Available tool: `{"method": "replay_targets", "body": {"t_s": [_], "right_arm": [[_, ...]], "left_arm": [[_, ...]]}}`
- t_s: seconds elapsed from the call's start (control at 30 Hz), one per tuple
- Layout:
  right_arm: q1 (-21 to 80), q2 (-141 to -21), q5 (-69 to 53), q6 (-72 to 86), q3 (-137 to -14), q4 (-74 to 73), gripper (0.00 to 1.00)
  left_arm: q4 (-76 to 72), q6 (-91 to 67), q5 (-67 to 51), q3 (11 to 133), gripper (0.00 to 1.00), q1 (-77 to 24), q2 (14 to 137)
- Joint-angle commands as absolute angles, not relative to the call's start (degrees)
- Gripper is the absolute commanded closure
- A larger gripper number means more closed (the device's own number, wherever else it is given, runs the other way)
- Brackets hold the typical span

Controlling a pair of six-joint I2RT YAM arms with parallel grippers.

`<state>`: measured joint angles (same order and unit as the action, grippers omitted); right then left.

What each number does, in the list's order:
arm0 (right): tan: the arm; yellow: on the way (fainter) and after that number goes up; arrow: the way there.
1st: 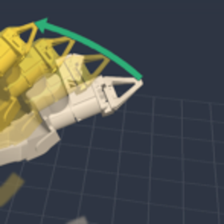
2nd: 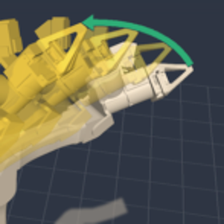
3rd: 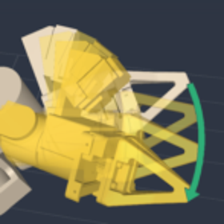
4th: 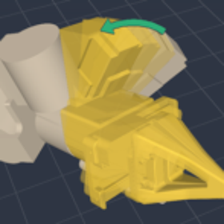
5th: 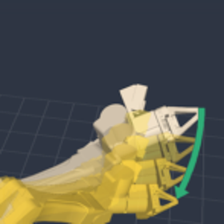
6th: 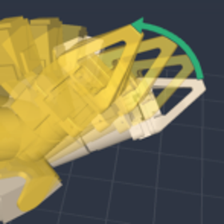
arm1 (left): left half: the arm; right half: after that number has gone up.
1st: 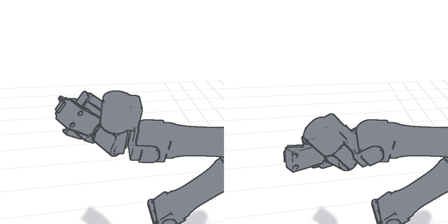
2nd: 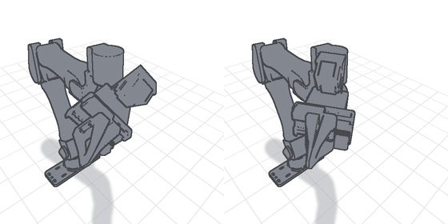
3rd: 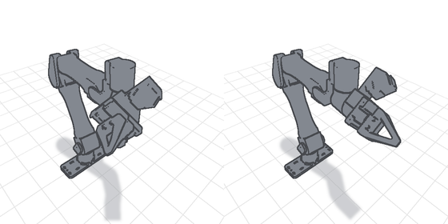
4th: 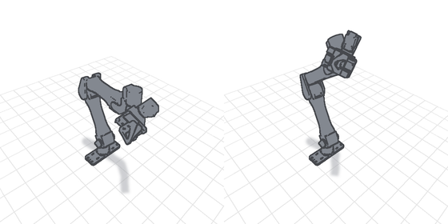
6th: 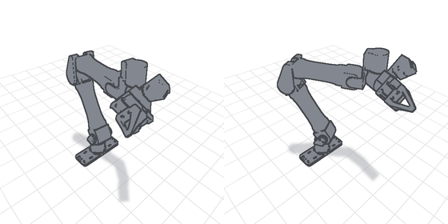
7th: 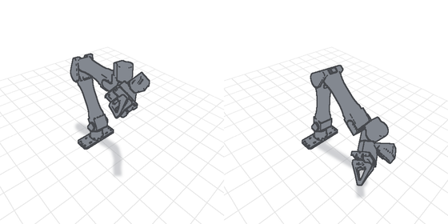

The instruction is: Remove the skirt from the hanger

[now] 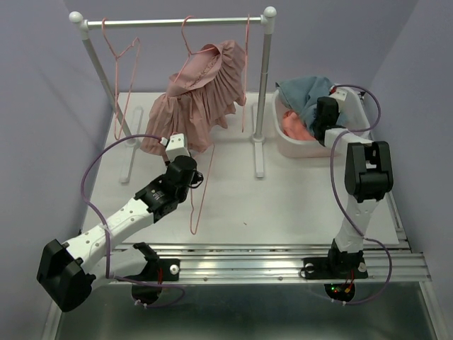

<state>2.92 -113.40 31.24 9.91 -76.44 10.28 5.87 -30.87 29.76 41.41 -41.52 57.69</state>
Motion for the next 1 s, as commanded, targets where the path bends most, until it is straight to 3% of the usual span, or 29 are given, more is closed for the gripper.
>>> {"method": "replay_targets", "body": {"t_s": [0.0, 0.2, 0.3, 0.33, 0.37, 0.43, 0.53, 0.7, 0.97], "right_arm": [[1.93, -119.35, 27.95, 10.20, -79.61, 3.53, 0.96], [1.93, -122.87, 26.72, 9.93, -83.23, 0.36, 0.90], [1.93, -120.51, 28.47, 9.49, -84.90, -4.21, 0.67], [1.93, -117.54, 28.82, 9.14, -85.51, -5.96, 0.45], [1.93, -115.86, 28.65, 8.88, -85.95, -7.02, 0.34], [1.93, -112.52, 27.69, 8.62, -87.09, -9.22, 0.17], [1.93, -107.50, 23.74, 8.09, -89.73, -12.91, 0.02], [1.93, -104.94, 15.57, 7.65, -92.89, -14.24, 0.00], [1.93, -114.16, 10.63, 7.65, -104.74, -11.87, 0.00]], "left_arm": [[5.19, -30.93, 30.67, 43.33, 1.00, -41.40, 56.87], [5.01, -31.20, 30.41, 43.16, 1.00, -41.40, 57.13], [5.45, -31.20, 30.41, 43.16, 1.00, -41.40, 56.69], [5.62, -31.03, 30.41, 43.15, 1.00, -41.40, 56.52], [5.62, -30.94, 30.41, 43.15, 1.00, -41.40, 56.34], [5.80, -30.94, 30.41, 43.24, 1.00, -41.40, 56.16], [5.63, -31.20, 30.15, 43.33, 1.00, -41.40, 56.07], [5.63, -31.20, 30.06, 43.42, 1.00, -41.40, 56.16], [5.89, -31.20, 29.88, 43.59, 1.00, -41.40, 56.07]]}}
